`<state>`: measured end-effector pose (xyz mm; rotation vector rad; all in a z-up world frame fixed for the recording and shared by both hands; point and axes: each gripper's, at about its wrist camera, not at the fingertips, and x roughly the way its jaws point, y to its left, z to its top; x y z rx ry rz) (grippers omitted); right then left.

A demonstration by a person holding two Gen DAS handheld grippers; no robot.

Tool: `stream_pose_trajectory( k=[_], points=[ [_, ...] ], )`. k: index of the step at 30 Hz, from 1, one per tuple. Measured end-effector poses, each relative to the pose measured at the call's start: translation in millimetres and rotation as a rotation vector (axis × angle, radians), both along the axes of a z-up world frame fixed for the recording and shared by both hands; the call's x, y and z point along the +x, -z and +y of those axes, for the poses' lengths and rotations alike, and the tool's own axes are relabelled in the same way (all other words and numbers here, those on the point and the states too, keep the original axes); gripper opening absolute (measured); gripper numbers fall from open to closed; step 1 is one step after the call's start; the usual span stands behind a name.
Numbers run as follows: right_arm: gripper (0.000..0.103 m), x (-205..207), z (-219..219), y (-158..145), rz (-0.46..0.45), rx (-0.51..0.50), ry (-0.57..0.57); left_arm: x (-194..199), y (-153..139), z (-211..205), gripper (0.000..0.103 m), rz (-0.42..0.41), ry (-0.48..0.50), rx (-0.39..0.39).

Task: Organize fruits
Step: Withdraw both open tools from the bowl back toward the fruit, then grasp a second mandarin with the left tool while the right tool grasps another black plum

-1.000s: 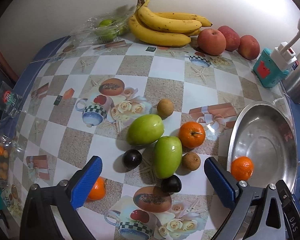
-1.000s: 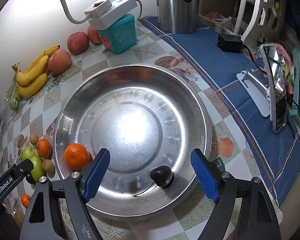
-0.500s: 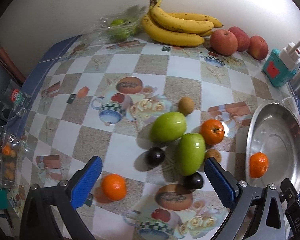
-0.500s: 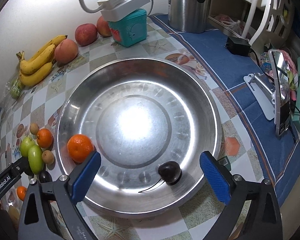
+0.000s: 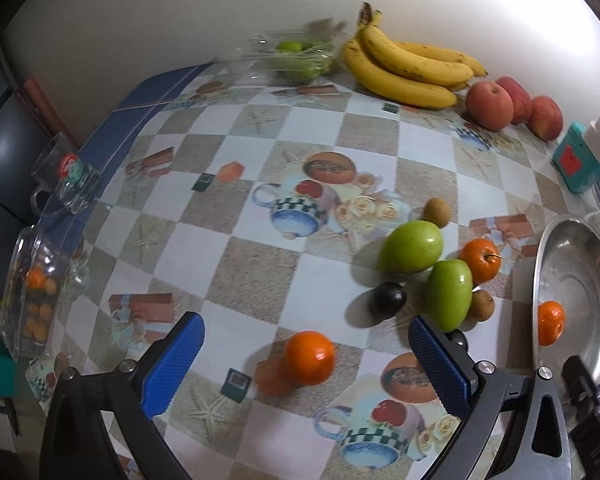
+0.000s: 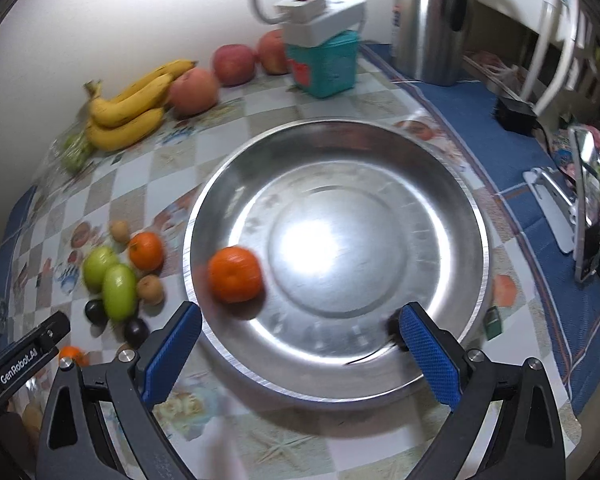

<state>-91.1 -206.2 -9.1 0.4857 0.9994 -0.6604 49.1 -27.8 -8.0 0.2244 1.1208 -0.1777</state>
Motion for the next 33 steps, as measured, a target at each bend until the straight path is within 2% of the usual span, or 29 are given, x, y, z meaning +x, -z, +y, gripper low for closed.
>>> stream_pose_trajectory(
  k=[8,18,26,29,31,33],
  points=[
    [0.099,19,41,3,0.010,0.024,-0.137,3,-3,32,0.103,0.004,-0.090,-0.021],
    [0.099,38,69,3,-0.032,0.123,-0.210,11,0,69,0.103,0.039,-0.197,-0.069],
    [0.099,53,66,13,-0.021,0.194,-0.179,16,11,70,0.103,0.126,-0.191,-0.146],
    [0.099,59,68,12,-0.022,0.167,-0.185,18,16,65,0.103,0.158,-0.174,-0.158],
    [0.096,63,68,10,-0.037,0.158,-0.198,19,21,61,0.100,0.185,-0.161,-0.165],
    [0.078,66,69,10,-0.045,0.164,-0.206,19,24,58,0.093,0.206,-0.147,-0.171]
  ],
)
